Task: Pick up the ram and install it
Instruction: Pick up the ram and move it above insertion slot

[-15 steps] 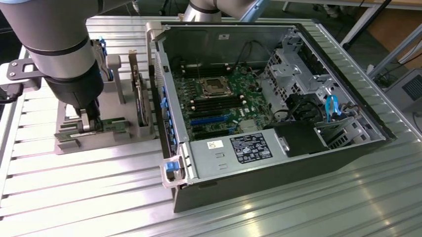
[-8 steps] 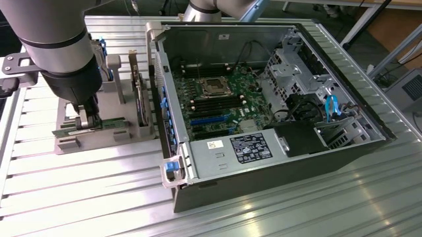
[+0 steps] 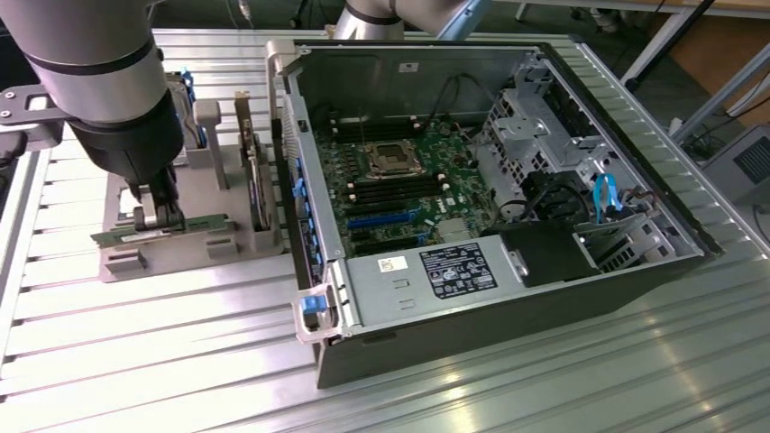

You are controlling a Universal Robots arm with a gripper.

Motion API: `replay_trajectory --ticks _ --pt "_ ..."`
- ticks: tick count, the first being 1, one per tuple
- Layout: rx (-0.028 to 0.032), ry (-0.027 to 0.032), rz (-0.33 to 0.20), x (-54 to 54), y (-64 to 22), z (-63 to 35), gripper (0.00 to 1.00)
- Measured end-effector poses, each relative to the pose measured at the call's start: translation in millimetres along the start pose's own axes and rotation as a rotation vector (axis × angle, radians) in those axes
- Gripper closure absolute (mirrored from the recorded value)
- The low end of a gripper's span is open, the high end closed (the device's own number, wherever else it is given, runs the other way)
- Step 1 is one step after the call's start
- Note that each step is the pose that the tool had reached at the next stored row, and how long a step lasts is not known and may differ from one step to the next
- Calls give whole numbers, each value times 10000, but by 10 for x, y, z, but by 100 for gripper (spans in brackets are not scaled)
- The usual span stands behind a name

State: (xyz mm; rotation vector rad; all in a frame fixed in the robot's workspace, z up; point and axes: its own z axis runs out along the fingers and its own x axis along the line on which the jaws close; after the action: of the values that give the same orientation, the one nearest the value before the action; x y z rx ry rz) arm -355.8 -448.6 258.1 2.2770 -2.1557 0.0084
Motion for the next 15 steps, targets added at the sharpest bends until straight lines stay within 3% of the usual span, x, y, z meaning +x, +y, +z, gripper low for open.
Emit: replay_trajectory --ticks 15 --pt "1 0 0 1 0 -162 88"
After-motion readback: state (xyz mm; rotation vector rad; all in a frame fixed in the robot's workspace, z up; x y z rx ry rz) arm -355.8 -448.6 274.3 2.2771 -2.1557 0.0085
